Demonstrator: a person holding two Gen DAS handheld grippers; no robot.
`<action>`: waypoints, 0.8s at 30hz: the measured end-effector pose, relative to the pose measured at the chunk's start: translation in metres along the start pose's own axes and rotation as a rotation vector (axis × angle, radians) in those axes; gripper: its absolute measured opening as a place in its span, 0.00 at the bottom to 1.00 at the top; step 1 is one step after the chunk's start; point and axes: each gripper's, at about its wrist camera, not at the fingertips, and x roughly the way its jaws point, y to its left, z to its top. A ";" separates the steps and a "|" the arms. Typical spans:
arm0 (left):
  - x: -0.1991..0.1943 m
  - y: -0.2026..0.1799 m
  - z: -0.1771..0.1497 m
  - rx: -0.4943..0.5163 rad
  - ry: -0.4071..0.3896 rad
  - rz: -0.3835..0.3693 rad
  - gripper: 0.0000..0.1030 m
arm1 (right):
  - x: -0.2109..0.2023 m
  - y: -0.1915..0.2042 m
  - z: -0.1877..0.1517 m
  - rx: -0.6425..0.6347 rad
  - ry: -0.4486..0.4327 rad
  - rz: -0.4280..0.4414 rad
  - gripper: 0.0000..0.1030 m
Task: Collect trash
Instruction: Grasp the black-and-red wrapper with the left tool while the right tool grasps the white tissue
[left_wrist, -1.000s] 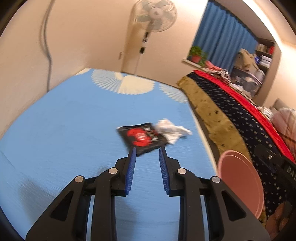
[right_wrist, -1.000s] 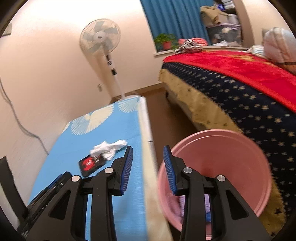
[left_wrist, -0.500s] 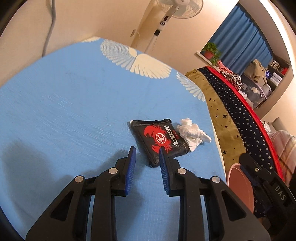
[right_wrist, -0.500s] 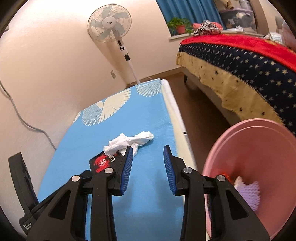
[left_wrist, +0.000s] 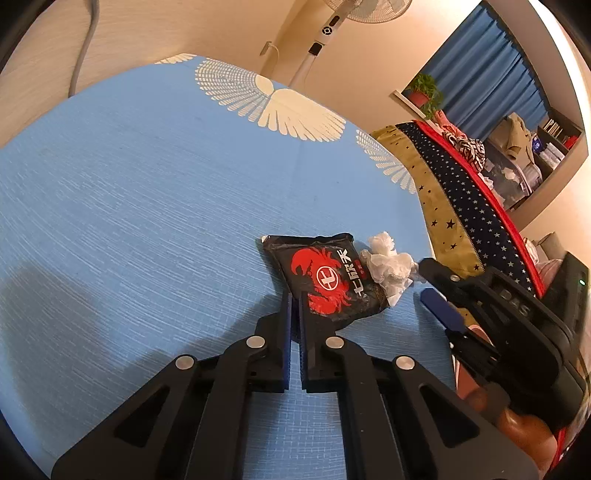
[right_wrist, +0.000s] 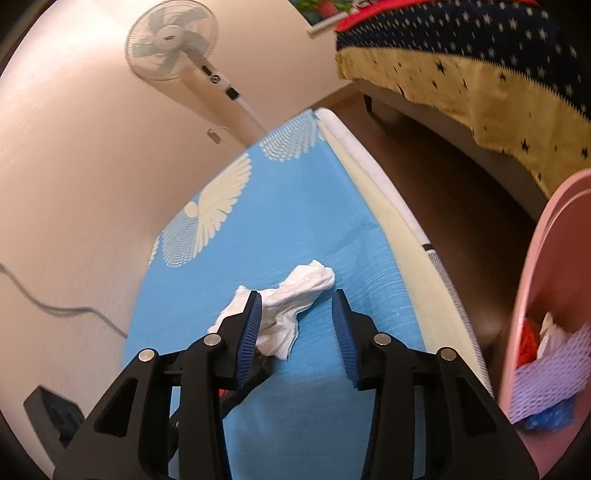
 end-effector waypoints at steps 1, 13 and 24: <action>0.000 0.000 0.000 0.002 -0.001 0.001 0.02 | 0.002 0.000 0.000 0.006 0.001 0.005 0.41; -0.008 -0.004 0.001 0.027 -0.017 0.012 0.00 | -0.005 0.015 0.004 -0.073 -0.011 0.040 0.02; -0.059 -0.038 -0.001 0.223 -0.118 0.066 0.00 | -0.077 0.034 0.005 -0.218 -0.090 -0.017 0.02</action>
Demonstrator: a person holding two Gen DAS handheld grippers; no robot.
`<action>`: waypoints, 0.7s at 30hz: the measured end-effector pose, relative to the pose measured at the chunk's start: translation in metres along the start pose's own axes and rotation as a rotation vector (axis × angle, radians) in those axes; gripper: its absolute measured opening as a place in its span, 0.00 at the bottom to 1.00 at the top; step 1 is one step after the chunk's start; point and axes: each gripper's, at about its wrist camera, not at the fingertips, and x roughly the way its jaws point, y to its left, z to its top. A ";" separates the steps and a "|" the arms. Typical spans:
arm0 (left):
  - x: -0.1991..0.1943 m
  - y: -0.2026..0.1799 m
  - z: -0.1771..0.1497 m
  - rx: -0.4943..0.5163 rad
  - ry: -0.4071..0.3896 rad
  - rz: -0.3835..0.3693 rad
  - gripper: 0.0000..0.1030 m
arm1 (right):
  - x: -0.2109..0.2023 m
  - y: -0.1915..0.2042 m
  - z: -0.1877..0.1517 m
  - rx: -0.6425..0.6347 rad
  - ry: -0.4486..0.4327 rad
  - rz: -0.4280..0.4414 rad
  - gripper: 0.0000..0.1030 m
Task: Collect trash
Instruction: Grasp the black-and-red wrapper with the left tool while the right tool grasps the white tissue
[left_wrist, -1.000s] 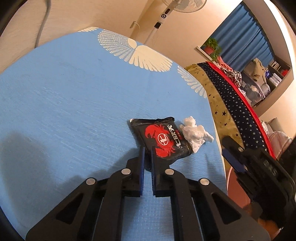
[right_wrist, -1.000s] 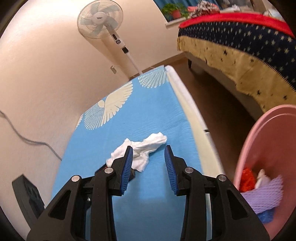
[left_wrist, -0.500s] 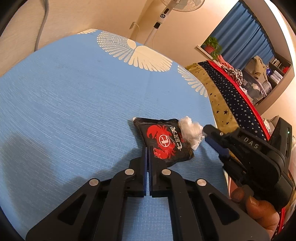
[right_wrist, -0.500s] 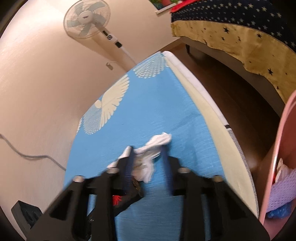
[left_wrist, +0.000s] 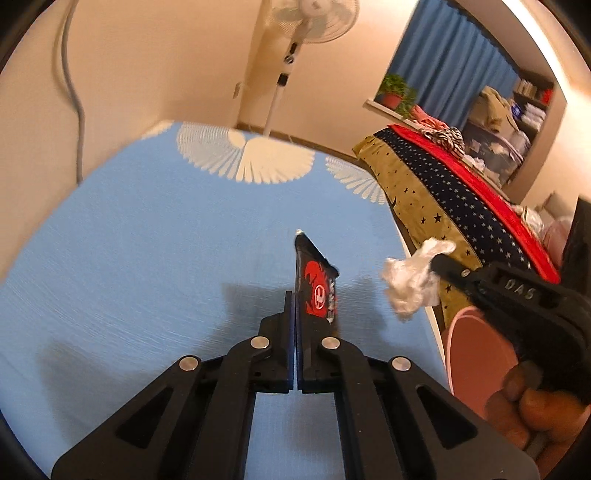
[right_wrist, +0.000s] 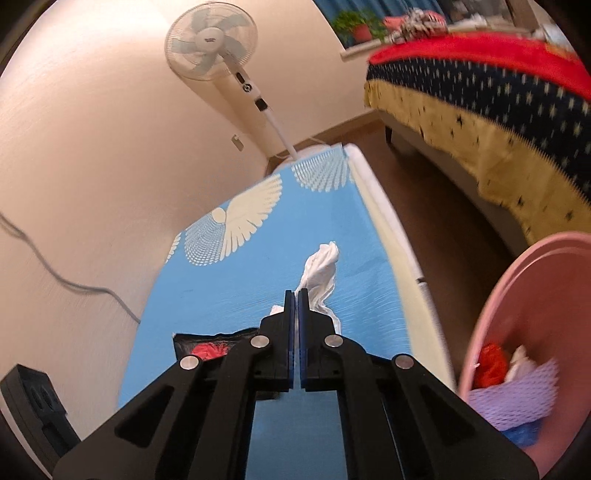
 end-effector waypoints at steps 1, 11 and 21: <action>-0.006 -0.003 -0.001 0.021 -0.009 0.007 0.00 | -0.010 0.004 0.001 -0.033 -0.012 -0.019 0.02; -0.054 -0.013 -0.009 0.088 -0.053 0.009 0.00 | -0.086 0.008 -0.007 -0.134 -0.059 -0.079 0.02; -0.095 -0.030 -0.018 0.143 -0.101 -0.012 0.00 | -0.148 0.004 -0.026 -0.182 -0.113 -0.130 0.02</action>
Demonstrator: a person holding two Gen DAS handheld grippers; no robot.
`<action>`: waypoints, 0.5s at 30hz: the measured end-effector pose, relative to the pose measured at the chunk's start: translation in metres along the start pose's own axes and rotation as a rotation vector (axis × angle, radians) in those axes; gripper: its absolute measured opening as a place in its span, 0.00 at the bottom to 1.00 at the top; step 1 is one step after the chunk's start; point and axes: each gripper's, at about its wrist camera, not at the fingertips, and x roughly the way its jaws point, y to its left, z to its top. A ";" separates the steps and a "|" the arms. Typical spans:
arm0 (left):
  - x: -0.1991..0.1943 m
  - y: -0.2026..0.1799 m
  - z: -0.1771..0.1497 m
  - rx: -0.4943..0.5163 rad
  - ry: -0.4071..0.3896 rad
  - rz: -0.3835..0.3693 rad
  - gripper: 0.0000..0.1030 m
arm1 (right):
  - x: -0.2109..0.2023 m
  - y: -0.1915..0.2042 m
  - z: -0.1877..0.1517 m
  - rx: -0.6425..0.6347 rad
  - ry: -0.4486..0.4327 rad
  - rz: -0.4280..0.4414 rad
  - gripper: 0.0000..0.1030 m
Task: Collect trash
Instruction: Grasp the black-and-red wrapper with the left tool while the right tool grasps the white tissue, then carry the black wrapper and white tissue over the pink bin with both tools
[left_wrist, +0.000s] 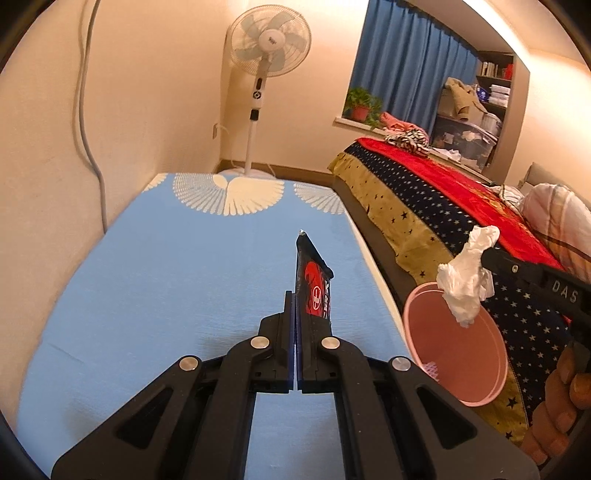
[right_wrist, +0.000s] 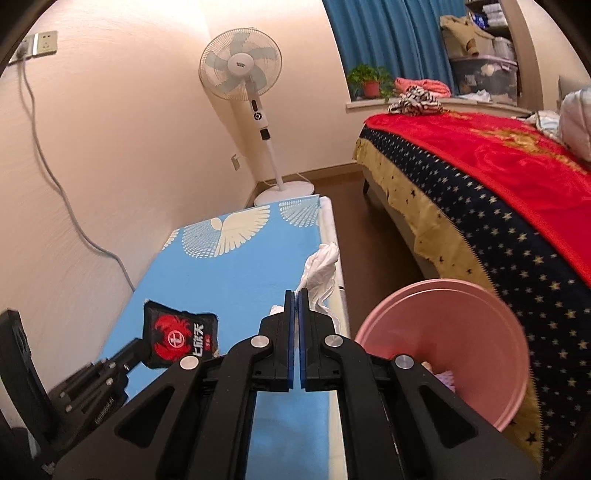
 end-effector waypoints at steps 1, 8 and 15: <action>-0.004 -0.002 0.000 0.006 -0.006 -0.002 0.00 | -0.006 -0.002 -0.002 0.003 -0.005 -0.004 0.02; -0.026 -0.018 -0.008 0.040 -0.022 -0.014 0.00 | -0.037 -0.014 -0.013 -0.014 -0.040 -0.042 0.02; -0.044 -0.028 -0.016 0.068 -0.039 -0.025 0.00 | -0.057 -0.019 -0.020 -0.027 -0.066 -0.074 0.02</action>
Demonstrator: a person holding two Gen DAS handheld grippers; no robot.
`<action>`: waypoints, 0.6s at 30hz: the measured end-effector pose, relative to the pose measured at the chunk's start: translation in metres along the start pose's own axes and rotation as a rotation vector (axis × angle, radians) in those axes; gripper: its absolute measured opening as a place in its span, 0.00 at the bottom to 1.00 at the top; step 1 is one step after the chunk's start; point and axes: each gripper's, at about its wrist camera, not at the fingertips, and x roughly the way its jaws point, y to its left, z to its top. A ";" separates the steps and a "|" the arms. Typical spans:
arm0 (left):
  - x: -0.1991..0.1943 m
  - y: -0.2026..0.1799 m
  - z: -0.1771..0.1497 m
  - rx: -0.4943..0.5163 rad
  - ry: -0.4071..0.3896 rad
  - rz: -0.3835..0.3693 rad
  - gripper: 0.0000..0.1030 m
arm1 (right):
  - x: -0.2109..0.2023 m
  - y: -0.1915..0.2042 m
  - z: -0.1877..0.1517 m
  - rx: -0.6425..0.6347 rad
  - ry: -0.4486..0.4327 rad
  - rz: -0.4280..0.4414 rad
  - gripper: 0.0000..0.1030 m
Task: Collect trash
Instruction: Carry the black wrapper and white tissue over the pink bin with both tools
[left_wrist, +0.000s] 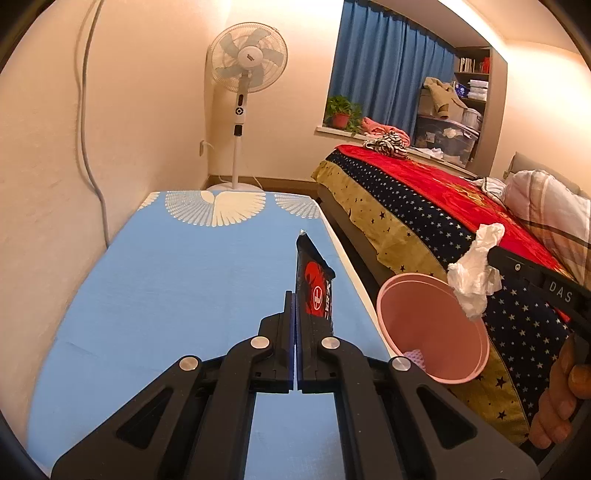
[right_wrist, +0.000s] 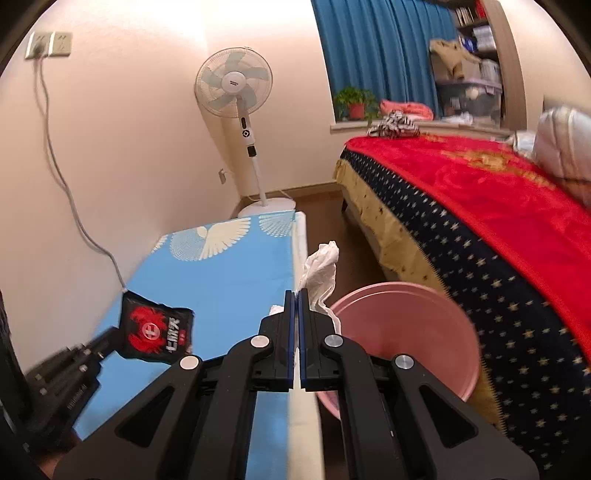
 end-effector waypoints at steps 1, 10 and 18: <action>-0.002 -0.001 -0.001 0.000 -0.001 -0.001 0.00 | -0.001 -0.002 -0.001 0.007 0.002 -0.002 0.02; -0.010 -0.017 -0.003 0.021 -0.016 -0.019 0.00 | -0.014 -0.009 -0.007 -0.036 -0.012 -0.059 0.02; -0.002 -0.034 -0.004 0.041 -0.016 -0.052 0.00 | -0.007 -0.022 -0.009 -0.036 -0.006 -0.100 0.02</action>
